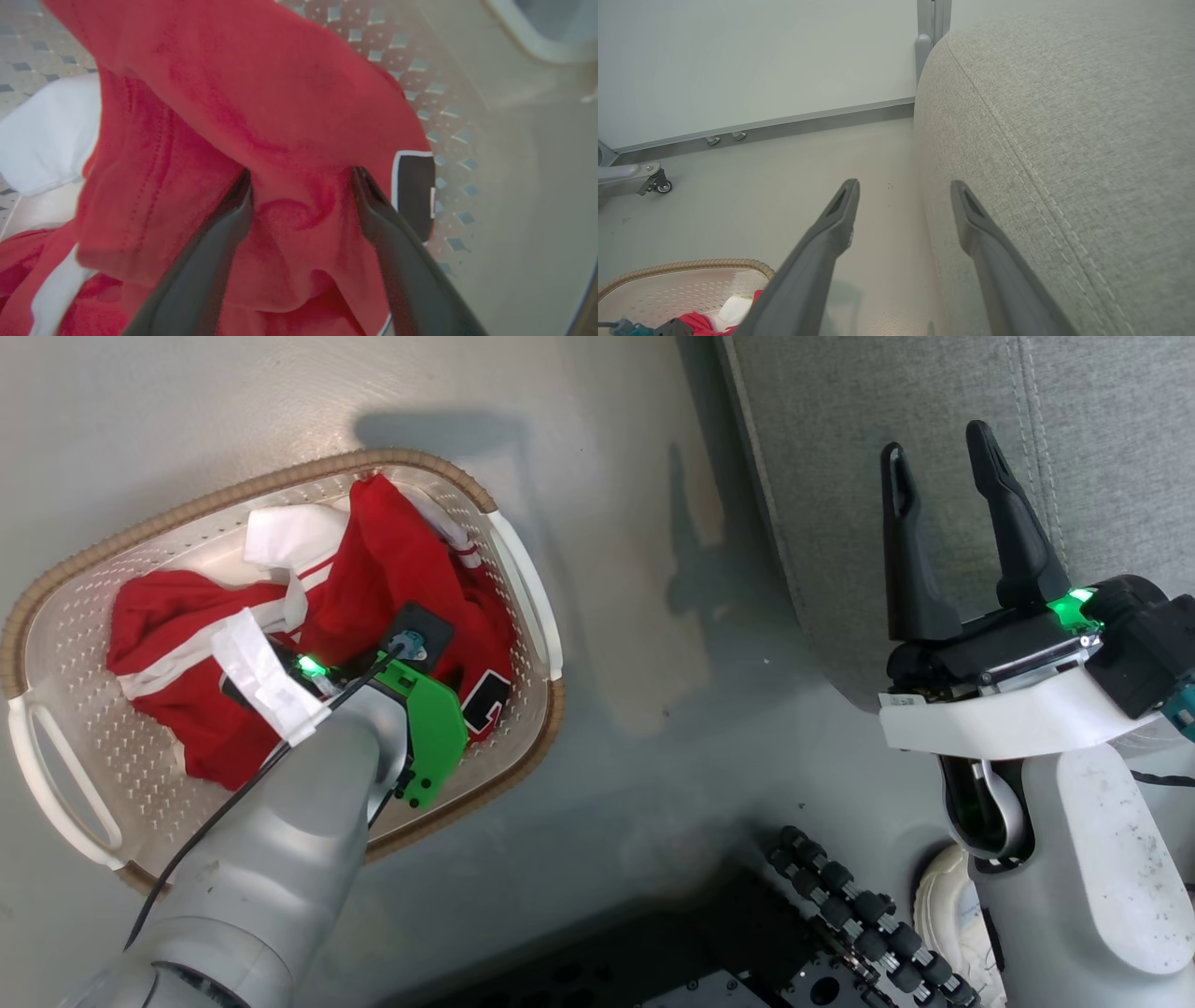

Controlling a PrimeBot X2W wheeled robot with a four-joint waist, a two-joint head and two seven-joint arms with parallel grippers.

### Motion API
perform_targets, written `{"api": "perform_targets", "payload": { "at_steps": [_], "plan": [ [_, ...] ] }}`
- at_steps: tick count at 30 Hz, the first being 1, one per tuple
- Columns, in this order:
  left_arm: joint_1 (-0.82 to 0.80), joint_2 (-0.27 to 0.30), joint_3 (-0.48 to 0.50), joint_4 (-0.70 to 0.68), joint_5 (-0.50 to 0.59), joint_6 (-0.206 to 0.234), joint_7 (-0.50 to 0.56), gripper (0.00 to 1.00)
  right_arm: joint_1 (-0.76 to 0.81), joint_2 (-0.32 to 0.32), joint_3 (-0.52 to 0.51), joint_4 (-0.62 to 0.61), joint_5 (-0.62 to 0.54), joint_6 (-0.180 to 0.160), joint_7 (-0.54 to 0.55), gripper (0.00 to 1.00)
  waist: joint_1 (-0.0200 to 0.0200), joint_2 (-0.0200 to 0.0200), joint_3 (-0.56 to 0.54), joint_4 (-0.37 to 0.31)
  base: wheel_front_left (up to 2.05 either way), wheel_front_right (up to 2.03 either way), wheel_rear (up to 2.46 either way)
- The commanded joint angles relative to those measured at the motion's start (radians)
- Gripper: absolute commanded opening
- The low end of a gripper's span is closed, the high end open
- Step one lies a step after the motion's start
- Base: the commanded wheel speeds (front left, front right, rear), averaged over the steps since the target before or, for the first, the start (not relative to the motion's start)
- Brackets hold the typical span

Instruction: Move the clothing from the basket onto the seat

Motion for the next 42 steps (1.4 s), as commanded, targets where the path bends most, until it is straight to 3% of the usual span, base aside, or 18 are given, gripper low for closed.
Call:
{"api": "perform_targets", "payload": {
  "at_steps": [1,3,16,28,37,42],
  "plan": [
    [0.0,0.002,-0.014,-0.005,-0.019,0.001,0.011,0.71,-0.009,-0.002,-0.001,-0.005,-0.006,0.0,-0.003,1.0,-0.0001,0.0086,0.004,0.006,0.0,0.0,0.0],
    [-0.004,0.004,-0.037,-0.015,-0.043,0.001,0.011,0.0,-0.008,-0.002,0.0,-0.007,-0.01,0.0,-0.003,1.0,-0.0001,0.0086,0.005,0.01,0.0,0.0,0.0],
    [-0.002,0.0,-0.139,-0.018,-0.142,0.001,-0.044,0.0,-0.009,-0.002,0.009,0.009,-0.017,0.0,-0.003,1.0,-0.0001,0.0086,-0.067,0.032,0.0,0.0,0.0],
    [0.06,-0.017,-0.218,-0.057,-0.243,0.001,-0.147,0.0,0.038,-0.002,0.008,0.062,-0.04,0.0,-0.003,1.0,-0.0001,0.0086,-0.259,0.086,0.0,0.0,0.0],
    [0.107,-0.027,-0.231,-0.115,-0.325,0.001,-0.199,0.0,0.078,-0.003,0.0,0.089,-0.059,0.0,-0.003,1.0,-0.0001,0.0086,-0.389,0.137,0.0,0.0,0.0],
    [0.128,-0.013,-0.192,-0.186,-0.347,0.001,-0.206,0.0,0.106,-0.003,-0.009,0.104,-0.067,0.0,-0.003,1.0,-0.0001,0.0086,-0.466,0.164,0.0,0.0,0.0]
  ]
}}
